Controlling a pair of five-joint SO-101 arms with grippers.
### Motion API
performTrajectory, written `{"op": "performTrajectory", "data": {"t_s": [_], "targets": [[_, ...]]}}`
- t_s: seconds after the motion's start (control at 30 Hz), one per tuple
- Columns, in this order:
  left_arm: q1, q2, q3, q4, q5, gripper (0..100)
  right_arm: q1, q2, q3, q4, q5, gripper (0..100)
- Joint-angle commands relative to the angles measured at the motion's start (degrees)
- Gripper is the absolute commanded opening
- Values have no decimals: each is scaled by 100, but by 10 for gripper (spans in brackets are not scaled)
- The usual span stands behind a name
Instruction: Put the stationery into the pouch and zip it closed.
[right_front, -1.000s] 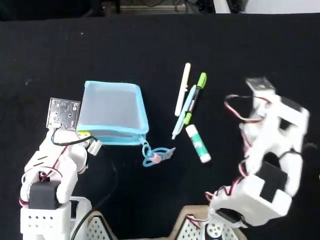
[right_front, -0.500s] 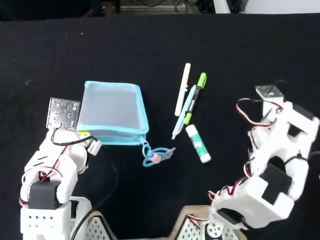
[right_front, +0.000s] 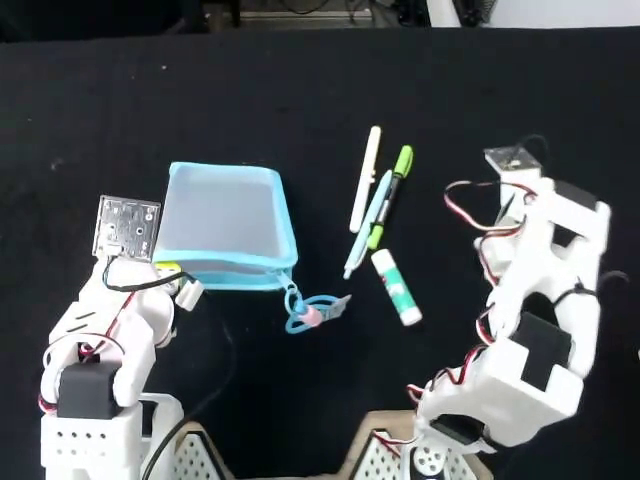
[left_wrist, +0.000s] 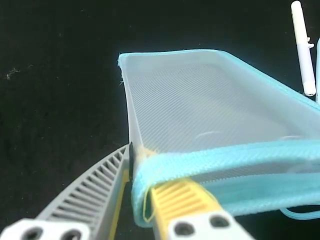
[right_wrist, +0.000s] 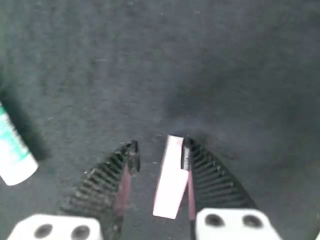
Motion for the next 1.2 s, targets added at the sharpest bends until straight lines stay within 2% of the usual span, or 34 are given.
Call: {"op": "performTrajectory", "data": {"t_s": [0.0,0.23,0.5,0.8,0.87,0.93,1.07,1.17], "targets": [[66,-53,-48,-88,53,31,255,-22,-347,79,308,138],[66,-53,-48,-88,53,32,554,242,-259,-88,484,140],[66,-53,-48,-88,53,32,536,1103,-426,-352,448,138],[66,-53,-48,-88,53,32,554,1200,-734,-325,440,137],[66,-53,-48,-88,53,32,563,1200,-725,-316,440,112],[66,-53,-48,-88,53,32,571,1200,-734,-316,440,11],[66,-53,-48,-88,53,32,642,813,-752,0,440,12],[66,-53,-40,-88,53,32,642,-66,-655,422,457,10]]}}
